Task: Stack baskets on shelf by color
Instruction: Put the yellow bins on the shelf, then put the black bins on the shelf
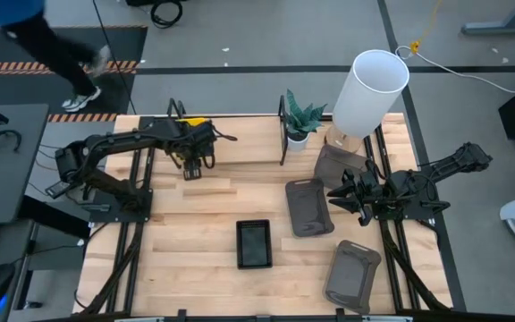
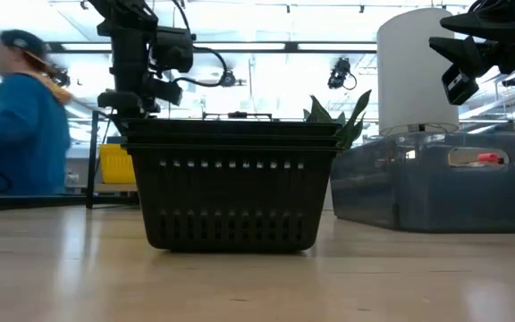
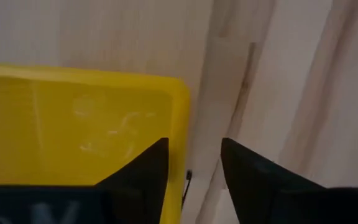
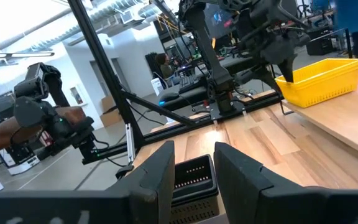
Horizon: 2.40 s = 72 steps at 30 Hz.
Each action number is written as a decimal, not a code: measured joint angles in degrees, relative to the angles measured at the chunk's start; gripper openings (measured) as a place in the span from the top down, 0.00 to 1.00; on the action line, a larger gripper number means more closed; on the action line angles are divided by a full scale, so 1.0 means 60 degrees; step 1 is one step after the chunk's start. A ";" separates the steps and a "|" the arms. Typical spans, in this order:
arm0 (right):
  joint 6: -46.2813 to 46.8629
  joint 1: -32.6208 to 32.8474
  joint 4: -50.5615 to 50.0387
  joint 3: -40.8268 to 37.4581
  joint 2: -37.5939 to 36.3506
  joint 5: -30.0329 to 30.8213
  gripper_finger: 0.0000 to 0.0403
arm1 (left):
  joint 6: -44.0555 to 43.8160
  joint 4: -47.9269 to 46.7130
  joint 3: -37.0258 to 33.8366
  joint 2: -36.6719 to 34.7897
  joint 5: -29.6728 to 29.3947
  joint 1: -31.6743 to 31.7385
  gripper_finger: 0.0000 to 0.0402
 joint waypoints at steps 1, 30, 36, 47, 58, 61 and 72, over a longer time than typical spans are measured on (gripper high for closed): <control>0.0001 0.0004 0.0001 0.0000 0.0001 -0.0001 0.71 | -0.0065 -0.0010 0.0000 0.0000 -0.0173 -0.0036 0.62; -0.0002 0.0001 0.0001 0.0000 0.0001 -0.0001 0.71 | -0.1231 0.1799 0.0007 -0.0350 -0.1468 -0.3671 0.42; -0.0001 0.0000 0.0004 0.0000 -0.0002 -0.0001 0.71 | -0.3256 0.3288 0.0011 -0.0299 -0.0016 -0.5027 0.44; 0.0001 0.0000 0.0004 0.0000 -0.0002 -0.0001 0.71 | -0.6139 0.4662 0.0015 0.0739 0.0628 -0.6459 0.51; 0.0000 0.0004 0.0002 0.0000 0.0000 -0.0002 0.71 | -0.5646 0.7071 0.0015 0.1924 0.1677 -0.6355 0.55; 0.0002 0.0002 0.0004 0.0000 0.0000 -0.0001 0.71 | -0.5311 0.7091 0.0185 0.1934 0.2167 -0.6575 0.54; -0.0002 0.0003 0.0001 0.0000 0.0001 -0.0001 0.71 | -0.6074 0.7317 0.1282 0.2312 0.1577 -0.8412 0.56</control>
